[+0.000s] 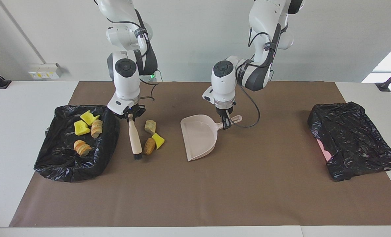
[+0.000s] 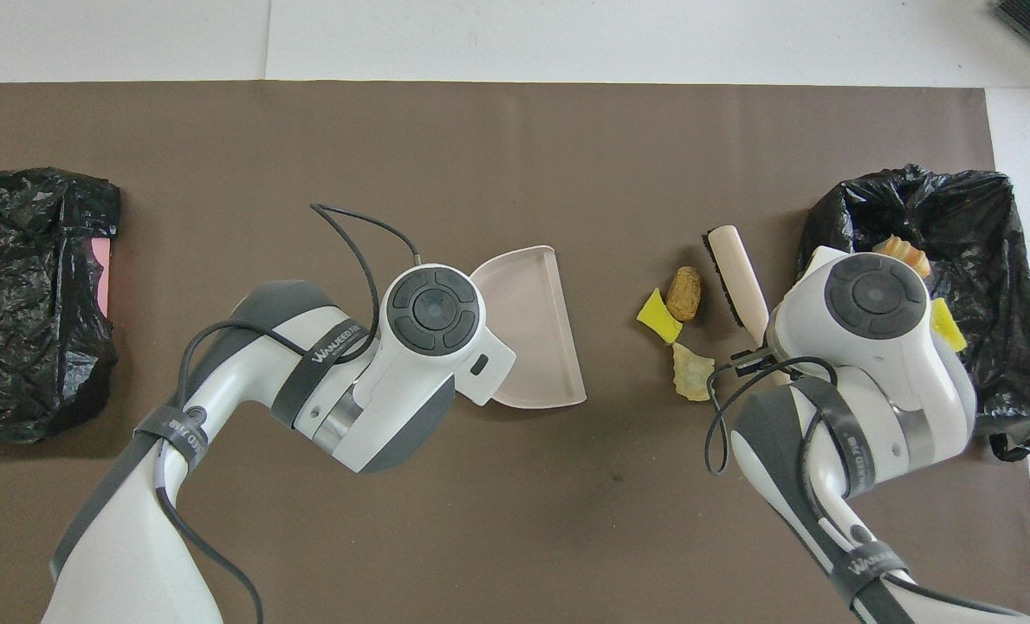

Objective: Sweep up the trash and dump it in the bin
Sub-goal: 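Sweep the remaining debris toward the dustpan with the right gripper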

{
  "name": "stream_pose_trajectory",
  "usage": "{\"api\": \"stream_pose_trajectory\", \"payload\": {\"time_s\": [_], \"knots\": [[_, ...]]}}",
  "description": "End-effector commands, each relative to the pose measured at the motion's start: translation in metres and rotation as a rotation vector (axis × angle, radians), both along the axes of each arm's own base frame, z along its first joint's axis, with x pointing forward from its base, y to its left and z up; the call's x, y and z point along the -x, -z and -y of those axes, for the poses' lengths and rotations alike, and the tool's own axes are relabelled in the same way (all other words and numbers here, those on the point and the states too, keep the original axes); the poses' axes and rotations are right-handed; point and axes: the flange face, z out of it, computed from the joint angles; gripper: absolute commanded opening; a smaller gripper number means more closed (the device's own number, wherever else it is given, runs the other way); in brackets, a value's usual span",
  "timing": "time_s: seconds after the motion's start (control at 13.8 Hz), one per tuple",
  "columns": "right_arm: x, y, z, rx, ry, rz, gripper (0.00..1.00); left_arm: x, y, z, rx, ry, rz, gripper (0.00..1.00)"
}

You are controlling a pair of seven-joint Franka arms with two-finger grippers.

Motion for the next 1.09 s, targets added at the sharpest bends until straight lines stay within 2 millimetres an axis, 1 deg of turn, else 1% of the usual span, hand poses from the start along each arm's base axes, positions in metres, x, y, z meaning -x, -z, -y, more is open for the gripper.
{"api": "stream_pose_trajectory", "payload": {"time_s": [0.0, 0.22, 0.36, 0.43, 0.58, 0.65, 0.72, 0.8, 0.87, 0.94, 1.01], "knots": [[-0.010, 0.013, -0.002, -0.006, -0.017, 0.033, 0.00, 0.012, 0.001, -0.008, -0.020, 0.022, 0.010, 0.00], [0.006, 0.019, -0.008, -0.030, -0.013, -0.002, 0.00, 0.021, 0.005, -0.013, -0.031, 0.024, -0.003, 0.00], [0.018, 0.028, -0.011, -0.065, 0.008, -0.041, 0.00, 0.024, 0.007, -0.015, -0.032, 0.019, -0.005, 0.00], [0.021, 0.031, -0.013, -0.080, 0.019, -0.050, 0.00, 0.024, 0.007, -0.015, -0.031, 0.018, -0.004, 0.00], [0.024, 0.036, -0.024, -0.129, 0.046, -0.069, 0.00, 0.023, 0.007, -0.016, -0.032, 0.016, -0.005, 0.00], [0.024, 0.038, -0.027, -0.144, 0.059, -0.073, 0.00, 0.024, 0.008, -0.016, -0.033, 0.013, -0.007, 0.00], [0.026, 0.041, -0.035, -0.151, 0.054, -0.080, 0.00, 0.024, 0.008, -0.016, -0.032, 0.013, -0.006, 0.00], [0.029, 0.044, -0.048, -0.157, 0.041, -0.088, 0.00, 0.024, 0.008, -0.017, -0.033, 0.012, -0.007, 0.00], [0.032, 0.050, -0.057, -0.166, 0.037, -0.102, 0.00, 0.024, 0.009, -0.017, -0.034, 0.012, -0.008, 0.00], [0.035, 0.056, -0.070, -0.180, 0.028, -0.117, 0.00, 0.025, 0.008, -0.017, -0.033, 0.009, -0.006, 0.00], [0.041, 0.060, -0.090, -0.200, 0.018, -0.128, 0.00, 0.026, 0.009, -0.018, -0.035, -0.002, -0.007, 0.00]]}}
